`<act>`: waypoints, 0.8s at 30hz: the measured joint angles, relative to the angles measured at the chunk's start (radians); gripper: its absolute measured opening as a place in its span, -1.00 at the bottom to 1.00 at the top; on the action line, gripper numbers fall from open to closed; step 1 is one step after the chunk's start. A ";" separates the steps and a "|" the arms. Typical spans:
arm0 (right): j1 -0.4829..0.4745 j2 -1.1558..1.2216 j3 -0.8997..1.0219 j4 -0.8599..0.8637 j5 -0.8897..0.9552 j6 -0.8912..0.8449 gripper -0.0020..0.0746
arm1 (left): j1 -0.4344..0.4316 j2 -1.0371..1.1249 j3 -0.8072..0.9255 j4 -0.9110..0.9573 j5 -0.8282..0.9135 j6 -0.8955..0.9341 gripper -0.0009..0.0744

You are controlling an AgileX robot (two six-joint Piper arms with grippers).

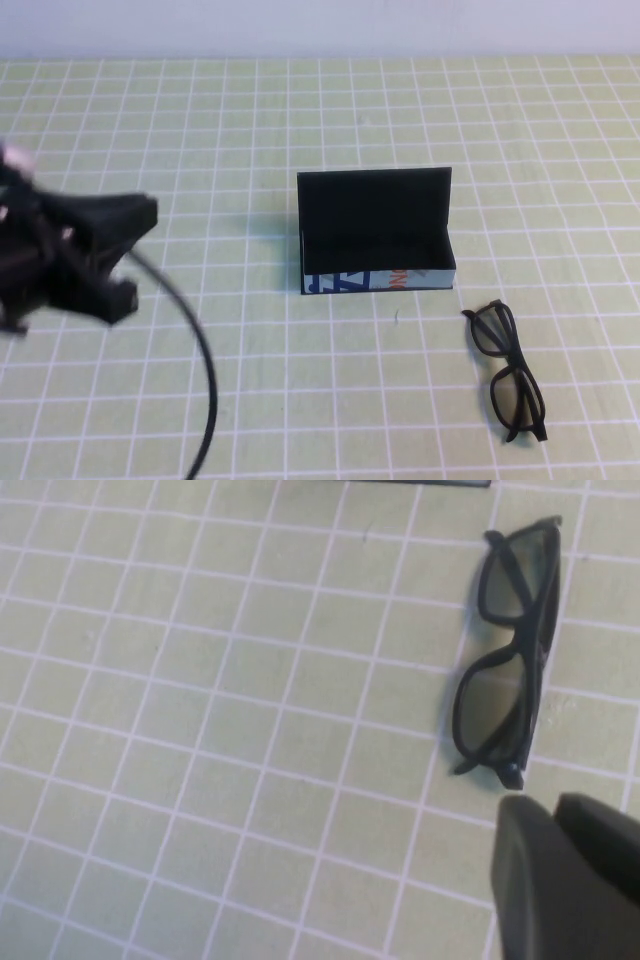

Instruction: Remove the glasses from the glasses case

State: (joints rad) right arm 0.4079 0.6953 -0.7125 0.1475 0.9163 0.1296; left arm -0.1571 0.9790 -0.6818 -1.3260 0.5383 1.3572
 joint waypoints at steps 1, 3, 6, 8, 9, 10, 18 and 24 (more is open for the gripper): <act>0.000 -0.038 0.017 0.000 -0.002 -0.011 -0.92 | 0.000 -0.045 0.046 -0.030 -0.014 0.041 -0.99; 0.000 -0.097 0.046 0.002 -0.017 -0.035 -0.96 | 0.000 -0.131 0.140 -0.090 -0.029 0.119 -0.99; 0.000 -0.181 0.092 0.004 -0.049 -0.068 -0.98 | 0.000 -0.281 0.271 -0.208 -0.047 0.237 -0.99; 0.000 -0.227 0.120 0.014 -0.094 -0.099 -0.98 | 0.000 -0.379 0.359 -0.293 -0.066 0.309 -0.99; 0.000 -0.245 0.135 0.021 -0.120 -0.111 -0.99 | 0.000 -0.417 0.392 -0.317 -0.076 0.336 -0.99; 0.000 -0.264 0.152 0.032 -0.156 -0.123 -0.99 | 0.000 -0.462 0.431 -0.336 -0.097 0.364 -0.99; 0.000 -0.318 0.300 0.127 -0.511 -0.211 -0.99 | 0.000 -0.673 0.650 -0.380 -0.325 0.414 -0.99; 0.000 -0.314 0.350 0.139 -0.656 -0.219 -0.99 | 0.000 -0.680 0.706 -0.394 -0.444 0.416 -0.99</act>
State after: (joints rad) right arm 0.4079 0.3815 -0.3624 0.2860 0.2599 -0.0894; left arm -0.1571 0.2989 0.0242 -1.7204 0.0941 1.7729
